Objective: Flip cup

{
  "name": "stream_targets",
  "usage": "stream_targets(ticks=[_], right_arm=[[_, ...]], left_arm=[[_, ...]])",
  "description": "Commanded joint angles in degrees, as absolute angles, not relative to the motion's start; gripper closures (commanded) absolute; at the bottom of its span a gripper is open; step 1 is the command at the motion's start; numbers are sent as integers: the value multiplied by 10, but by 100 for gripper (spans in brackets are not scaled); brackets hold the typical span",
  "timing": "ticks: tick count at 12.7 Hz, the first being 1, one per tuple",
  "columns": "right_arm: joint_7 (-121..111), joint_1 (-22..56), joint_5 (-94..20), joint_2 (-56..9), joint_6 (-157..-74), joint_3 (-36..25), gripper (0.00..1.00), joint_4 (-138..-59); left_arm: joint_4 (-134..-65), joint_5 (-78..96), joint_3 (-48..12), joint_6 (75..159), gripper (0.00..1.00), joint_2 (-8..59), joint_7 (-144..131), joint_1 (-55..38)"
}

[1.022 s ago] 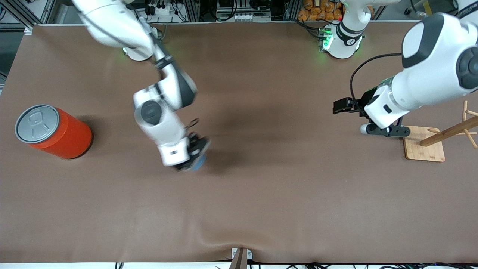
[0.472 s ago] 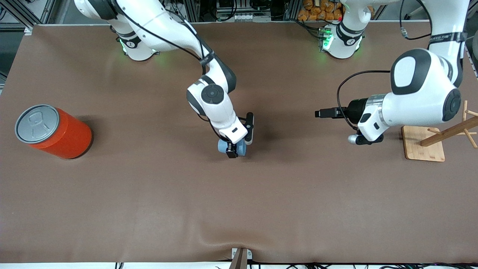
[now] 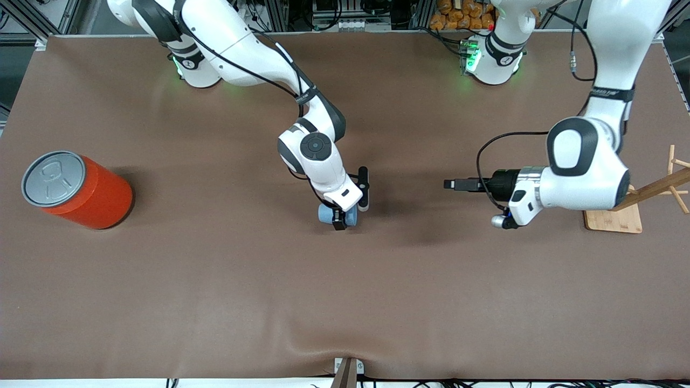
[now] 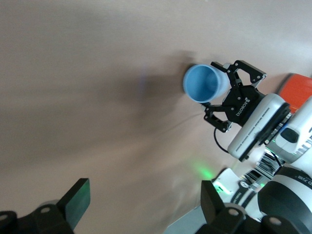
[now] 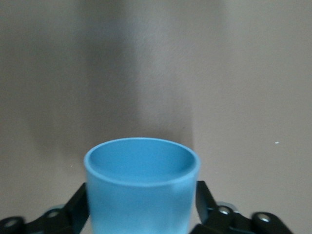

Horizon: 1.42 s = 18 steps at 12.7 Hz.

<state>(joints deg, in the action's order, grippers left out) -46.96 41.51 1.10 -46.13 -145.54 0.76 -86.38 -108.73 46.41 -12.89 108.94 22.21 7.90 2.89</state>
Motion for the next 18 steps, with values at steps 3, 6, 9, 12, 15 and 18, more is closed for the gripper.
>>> stream_targets(ticks=[3,6,9,12,15,18], right_arm=[[-468,412,-30,-383,-1355,18,0,-852],[-395,401,-75,-309,-1247,9,0,-852],[-310,361,-68,-263,-1158,-10,0,-841],[-279,328,-70,-223,-1097,-71,0,-838],[-263,305,-69,-180,-1026,-132,0,-838],[-238,305,-69,-134,-962,-230,0,-843]], left_arm=[[-1099,612,-133,1138,0,284,122,0],[-1075,685,-132,1177,1,327,169,-33],[-1015,717,-132,1209,9,382,191,-69],[-966,746,-132,1232,14,416,191,-100],[-953,790,-131,1245,22,429,191,-130],[-943,790,-130,1256,29,446,192,-142]])
